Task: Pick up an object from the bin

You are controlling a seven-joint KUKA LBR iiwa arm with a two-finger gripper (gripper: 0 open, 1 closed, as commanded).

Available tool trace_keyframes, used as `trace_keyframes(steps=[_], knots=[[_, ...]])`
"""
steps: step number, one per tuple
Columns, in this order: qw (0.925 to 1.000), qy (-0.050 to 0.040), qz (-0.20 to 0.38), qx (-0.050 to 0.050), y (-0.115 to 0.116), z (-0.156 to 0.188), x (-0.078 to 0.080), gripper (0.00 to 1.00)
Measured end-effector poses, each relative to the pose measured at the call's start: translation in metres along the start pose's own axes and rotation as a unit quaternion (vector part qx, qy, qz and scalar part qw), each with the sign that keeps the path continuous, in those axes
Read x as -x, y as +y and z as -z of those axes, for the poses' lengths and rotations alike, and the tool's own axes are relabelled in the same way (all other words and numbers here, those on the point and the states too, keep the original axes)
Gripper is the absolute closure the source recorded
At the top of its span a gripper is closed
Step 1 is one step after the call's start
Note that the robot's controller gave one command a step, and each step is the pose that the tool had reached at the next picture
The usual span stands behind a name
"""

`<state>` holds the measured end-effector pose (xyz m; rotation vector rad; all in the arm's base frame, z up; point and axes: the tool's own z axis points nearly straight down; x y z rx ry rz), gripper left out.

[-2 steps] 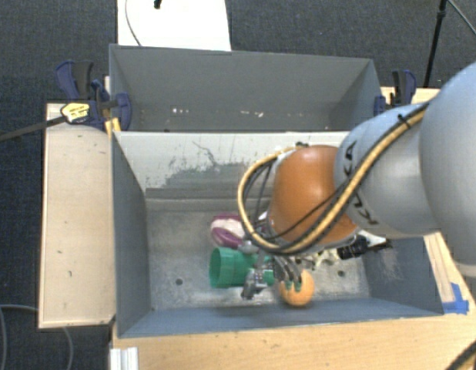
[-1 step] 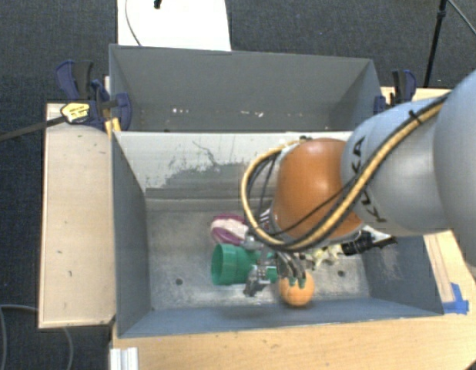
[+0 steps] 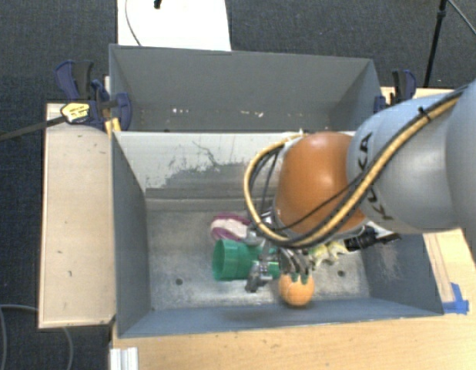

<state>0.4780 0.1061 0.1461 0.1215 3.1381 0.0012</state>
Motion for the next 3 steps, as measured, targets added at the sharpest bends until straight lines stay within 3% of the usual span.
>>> trace_keyframes(steps=[3], knots=[[1.0, -0.0009, 0.0, 0.0, 0.0, 0.021, 0.0, 1.0]])
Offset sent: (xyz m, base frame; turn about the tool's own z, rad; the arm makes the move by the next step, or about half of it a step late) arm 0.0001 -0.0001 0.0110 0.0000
